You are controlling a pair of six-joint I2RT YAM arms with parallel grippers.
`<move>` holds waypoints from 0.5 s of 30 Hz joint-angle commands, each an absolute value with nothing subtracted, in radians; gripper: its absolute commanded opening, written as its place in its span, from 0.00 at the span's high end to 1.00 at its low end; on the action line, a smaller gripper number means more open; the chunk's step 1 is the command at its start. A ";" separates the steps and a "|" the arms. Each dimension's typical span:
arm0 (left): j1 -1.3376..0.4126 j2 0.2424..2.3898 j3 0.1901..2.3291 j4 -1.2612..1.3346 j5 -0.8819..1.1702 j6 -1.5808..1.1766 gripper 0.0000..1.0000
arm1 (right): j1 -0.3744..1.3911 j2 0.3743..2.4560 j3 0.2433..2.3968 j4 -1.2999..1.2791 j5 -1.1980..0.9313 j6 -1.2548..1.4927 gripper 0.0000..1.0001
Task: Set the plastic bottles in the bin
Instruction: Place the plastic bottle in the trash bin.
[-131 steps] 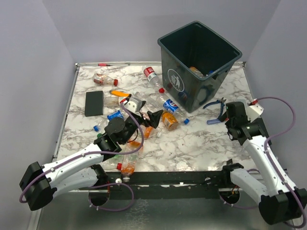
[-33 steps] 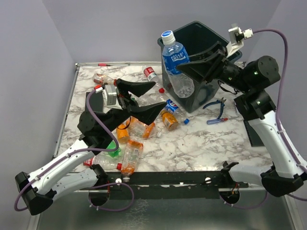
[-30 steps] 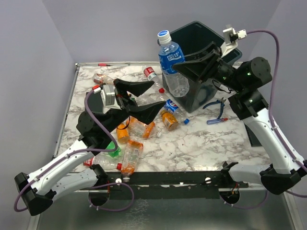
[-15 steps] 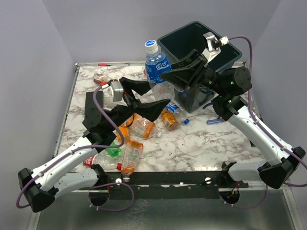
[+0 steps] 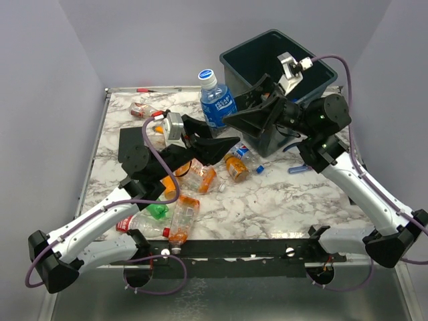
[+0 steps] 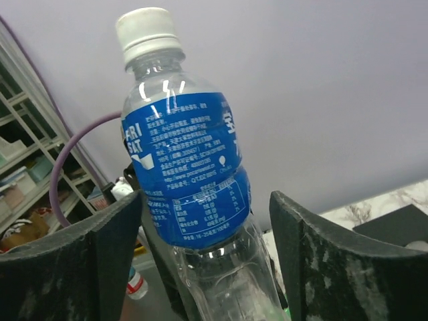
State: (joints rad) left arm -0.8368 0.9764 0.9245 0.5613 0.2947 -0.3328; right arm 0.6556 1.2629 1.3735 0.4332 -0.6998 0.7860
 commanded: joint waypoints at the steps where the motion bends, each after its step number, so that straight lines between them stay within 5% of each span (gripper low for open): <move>1: -0.836 0.949 0.951 0.537 0.304 -0.313 0.68 | 0.662 1.210 1.417 0.185 -0.672 0.660 0.16; 7: -0.837 0.926 0.966 0.384 0.282 -0.237 0.72 | 0.663 1.149 1.588 -0.233 -0.519 0.417 0.04; 15: -0.837 0.938 1.016 0.140 0.284 -0.131 0.79 | 0.662 1.246 1.914 -0.523 -0.462 0.302 0.08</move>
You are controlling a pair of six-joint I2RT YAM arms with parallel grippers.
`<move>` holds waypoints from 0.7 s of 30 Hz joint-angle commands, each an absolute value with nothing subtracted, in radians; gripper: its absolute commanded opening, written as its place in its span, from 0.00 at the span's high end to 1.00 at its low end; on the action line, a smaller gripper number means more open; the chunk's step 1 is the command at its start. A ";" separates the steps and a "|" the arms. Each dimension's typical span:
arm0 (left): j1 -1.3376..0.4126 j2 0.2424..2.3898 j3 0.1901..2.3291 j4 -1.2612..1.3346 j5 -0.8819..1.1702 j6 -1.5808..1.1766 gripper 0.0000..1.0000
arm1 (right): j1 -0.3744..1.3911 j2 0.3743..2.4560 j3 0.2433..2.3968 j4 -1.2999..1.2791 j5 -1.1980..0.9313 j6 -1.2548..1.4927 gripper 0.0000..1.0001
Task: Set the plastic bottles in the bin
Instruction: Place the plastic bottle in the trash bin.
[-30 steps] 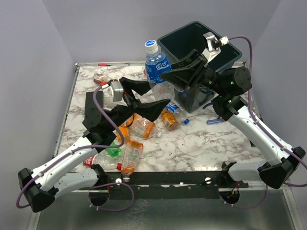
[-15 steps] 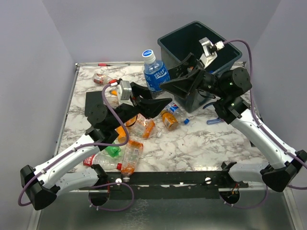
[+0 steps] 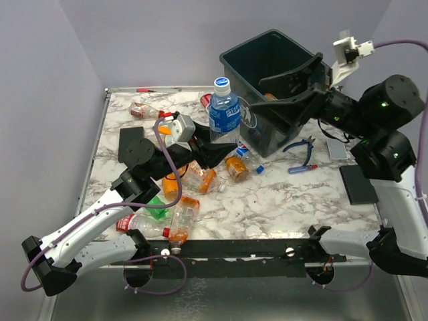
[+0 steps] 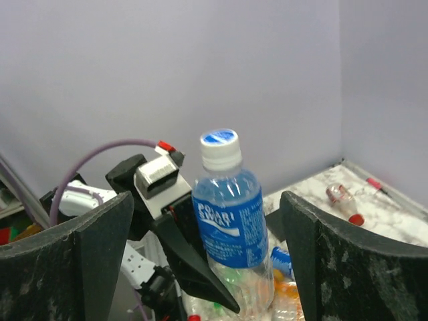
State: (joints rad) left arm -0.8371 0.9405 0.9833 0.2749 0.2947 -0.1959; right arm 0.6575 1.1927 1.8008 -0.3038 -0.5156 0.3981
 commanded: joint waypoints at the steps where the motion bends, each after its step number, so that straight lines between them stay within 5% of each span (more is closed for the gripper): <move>1: -0.836 0.936 1.015 0.138 0.283 -0.131 0.79 | 0.662 1.261 1.935 -0.540 -0.463 0.300 0.09; 15: -0.837 0.933 1.017 0.120 0.282 -0.148 0.79 | 0.685 1.388 2.015 -0.500 -0.473 0.348 0.22; 21: -0.837 0.930 1.011 0.118 0.280 -0.143 0.79 | 0.732 1.438 2.046 -0.549 -0.447 0.328 0.39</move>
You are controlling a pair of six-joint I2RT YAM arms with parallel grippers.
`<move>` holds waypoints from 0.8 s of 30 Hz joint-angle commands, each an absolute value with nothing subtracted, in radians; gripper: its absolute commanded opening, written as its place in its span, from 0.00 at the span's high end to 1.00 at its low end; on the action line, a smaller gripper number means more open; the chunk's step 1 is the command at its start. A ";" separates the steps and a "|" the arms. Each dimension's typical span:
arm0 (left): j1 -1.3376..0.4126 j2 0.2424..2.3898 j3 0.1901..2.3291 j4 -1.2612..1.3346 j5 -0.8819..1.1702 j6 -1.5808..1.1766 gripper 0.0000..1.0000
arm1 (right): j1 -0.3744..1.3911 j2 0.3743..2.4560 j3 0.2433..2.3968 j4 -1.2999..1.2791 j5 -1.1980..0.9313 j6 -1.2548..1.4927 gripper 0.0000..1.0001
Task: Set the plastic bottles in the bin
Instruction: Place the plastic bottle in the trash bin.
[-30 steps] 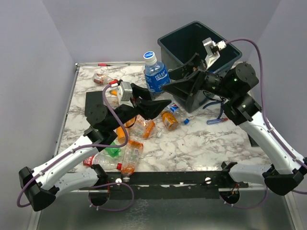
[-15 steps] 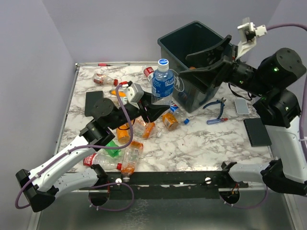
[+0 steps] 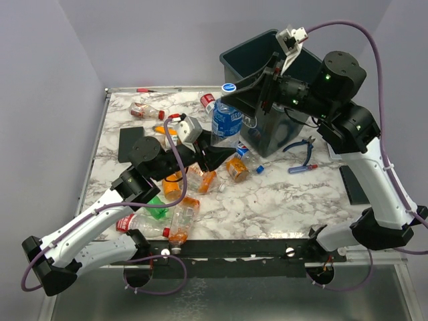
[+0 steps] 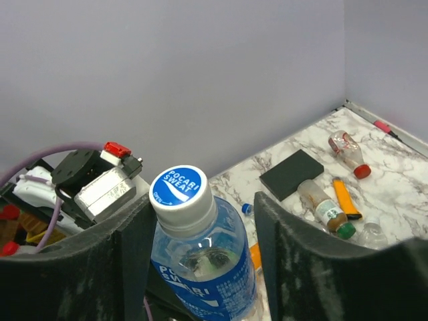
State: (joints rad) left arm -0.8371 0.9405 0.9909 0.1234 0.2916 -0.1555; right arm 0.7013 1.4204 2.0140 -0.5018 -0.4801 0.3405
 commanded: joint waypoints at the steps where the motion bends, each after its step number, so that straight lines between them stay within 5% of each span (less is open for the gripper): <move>1: -0.837 0.930 1.010 0.116 0.278 -0.143 0.79 | 0.739 1.442 2.045 -0.553 -0.443 0.324 0.43; 6: -0.838 0.925 1.007 0.115 0.267 -0.131 0.74 | 0.755 1.444 2.019 -0.541 -0.444 0.321 0.73; 7: -0.838 0.922 1.005 0.115 0.256 -0.129 0.62 | 0.755 1.436 2.007 -0.528 -0.442 0.321 0.76; 10: -0.837 0.896 0.986 0.122 0.185 -0.124 0.04 | 0.756 1.411 2.006 -0.516 -0.376 0.302 0.87; 13: -0.837 0.834 0.931 0.158 0.030 -0.109 0.01 | 0.755 1.386 2.027 -0.508 -0.210 0.267 0.99; 21: -0.837 0.649 0.732 0.218 -0.485 -0.006 0.01 | 0.745 1.314 1.840 -0.100 0.607 -0.001 1.00; 24: -0.836 0.618 0.647 0.246 -0.592 0.028 0.01 | 0.646 1.350 1.809 0.048 0.666 -0.016 0.99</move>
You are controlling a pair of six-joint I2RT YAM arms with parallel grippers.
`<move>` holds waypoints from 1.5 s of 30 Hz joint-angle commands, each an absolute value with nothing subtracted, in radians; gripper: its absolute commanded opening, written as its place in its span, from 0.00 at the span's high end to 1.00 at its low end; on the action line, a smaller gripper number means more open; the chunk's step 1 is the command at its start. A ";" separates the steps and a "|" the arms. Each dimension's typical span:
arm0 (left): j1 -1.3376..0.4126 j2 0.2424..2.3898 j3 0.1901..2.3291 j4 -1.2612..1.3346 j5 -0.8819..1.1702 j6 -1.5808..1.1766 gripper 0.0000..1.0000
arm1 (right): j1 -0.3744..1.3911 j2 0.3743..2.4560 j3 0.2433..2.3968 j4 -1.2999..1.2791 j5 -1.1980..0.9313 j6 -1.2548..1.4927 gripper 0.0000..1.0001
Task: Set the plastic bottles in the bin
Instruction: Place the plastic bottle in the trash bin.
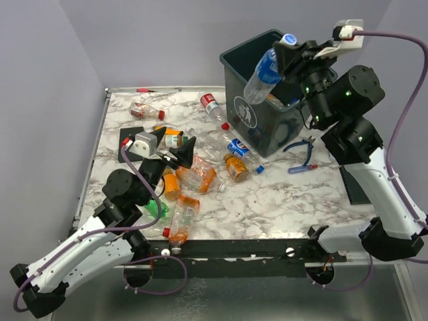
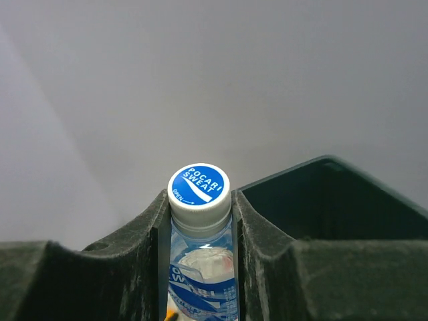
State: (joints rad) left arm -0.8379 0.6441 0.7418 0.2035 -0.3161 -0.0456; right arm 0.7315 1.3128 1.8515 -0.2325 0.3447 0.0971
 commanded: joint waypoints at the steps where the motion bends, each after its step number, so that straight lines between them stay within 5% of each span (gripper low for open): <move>1: -0.837 0.609 0.617 0.260 -0.618 0.026 0.01 | 0.598 1.368 1.814 0.061 0.646 0.030 0.99; 9: -0.834 0.557 0.476 0.352 -0.592 -0.062 0.01 | 0.334 1.632 1.904 0.163 0.540 0.151 0.99; 20: -0.834 0.535 0.469 0.311 -0.623 -0.061 0.01 | 0.289 1.968 2.123 0.127 0.315 0.152 0.99; 21: -0.833 0.539 0.471 0.312 -0.620 -0.061 0.01 | 0.288 1.981 2.141 0.099 0.288 0.159 0.88; 24: -0.833 0.550 0.475 0.311 -0.613 -0.057 0.01 | 0.288 1.991 2.157 0.048 0.245 0.182 0.30; 26: -0.833 0.554 0.477 0.308 -0.615 -0.055 0.01 | 0.288 1.984 2.175 0.006 0.251 0.212 0.17; 33: -0.833 0.558 0.474 0.307 -0.617 -0.057 0.01 | 0.298 1.808 2.145 -0.055 0.148 0.322 0.06; 45: -0.834 0.643 0.503 0.237 -0.706 -0.058 0.01 | 0.661 1.358 1.806 -0.283 -0.154 0.313 0.10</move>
